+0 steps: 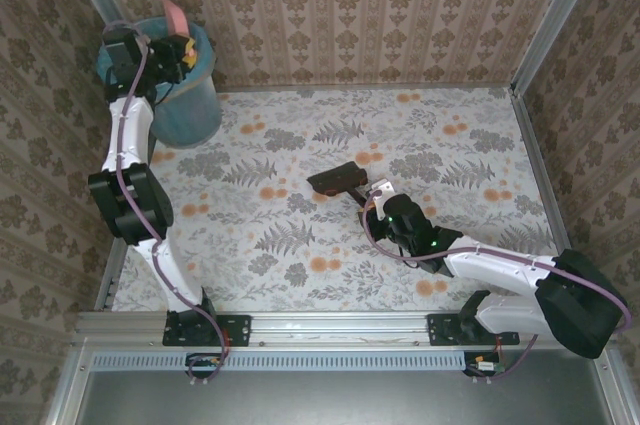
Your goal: Sweep away the paper scraps from the table
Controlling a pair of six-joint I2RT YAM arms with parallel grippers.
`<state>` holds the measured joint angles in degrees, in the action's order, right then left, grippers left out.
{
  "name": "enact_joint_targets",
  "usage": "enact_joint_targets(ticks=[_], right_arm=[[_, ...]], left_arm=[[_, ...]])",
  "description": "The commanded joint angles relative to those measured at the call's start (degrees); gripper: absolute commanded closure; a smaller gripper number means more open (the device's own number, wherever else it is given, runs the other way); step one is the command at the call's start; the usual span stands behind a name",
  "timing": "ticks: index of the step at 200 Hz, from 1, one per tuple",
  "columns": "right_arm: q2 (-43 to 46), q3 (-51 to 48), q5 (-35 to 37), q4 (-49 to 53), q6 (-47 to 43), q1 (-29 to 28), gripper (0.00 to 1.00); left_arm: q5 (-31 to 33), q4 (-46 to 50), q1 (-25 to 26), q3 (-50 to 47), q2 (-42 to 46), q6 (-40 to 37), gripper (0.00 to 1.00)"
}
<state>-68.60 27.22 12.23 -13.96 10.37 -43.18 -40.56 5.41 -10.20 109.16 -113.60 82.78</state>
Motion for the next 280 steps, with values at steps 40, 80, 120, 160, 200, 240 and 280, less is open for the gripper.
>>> enact_joint_targets(ticks=[40,80,120,160,200,240,280], right_arm=[[-0.5,0.5,1.5,-0.6,-0.6,-0.4,1.0],[0.0,0.3,2.9,-0.5,-0.4,-0.4,1.0],[0.5,0.0,4.9,-0.3,0.1,-0.3,1.0],[1.8,-0.7,7.1,-0.5,0.7,-0.2,1.0],[3.5,-1.6,9.7,-0.3,2.0,0.7,1.0],[3.3,-1.4,12.4,1.0,3.0,0.9,1.0],[2.7,-1.7,13.7,0.2,3.6,0.9,1.0]], left_arm=[[-1.1,-4.8,-0.6,0.1,5.1,0.9,1.0],[-0.4,-1.0,1.4,0.6,8.7,-3.5,1.0],[-1.9,4.1,7.1,3.9,11.7,-9.9,1.0],[-0.2,14.8,16.6,8.5,13.7,-19.1,1.0],[5.3,36.4,27.2,21.2,9.8,-33.1,1.0],[10.6,40.6,35.9,11.3,11.9,-42.7,1.0],[18.6,45.8,41.2,1.7,11.3,-48.4,1.0]])
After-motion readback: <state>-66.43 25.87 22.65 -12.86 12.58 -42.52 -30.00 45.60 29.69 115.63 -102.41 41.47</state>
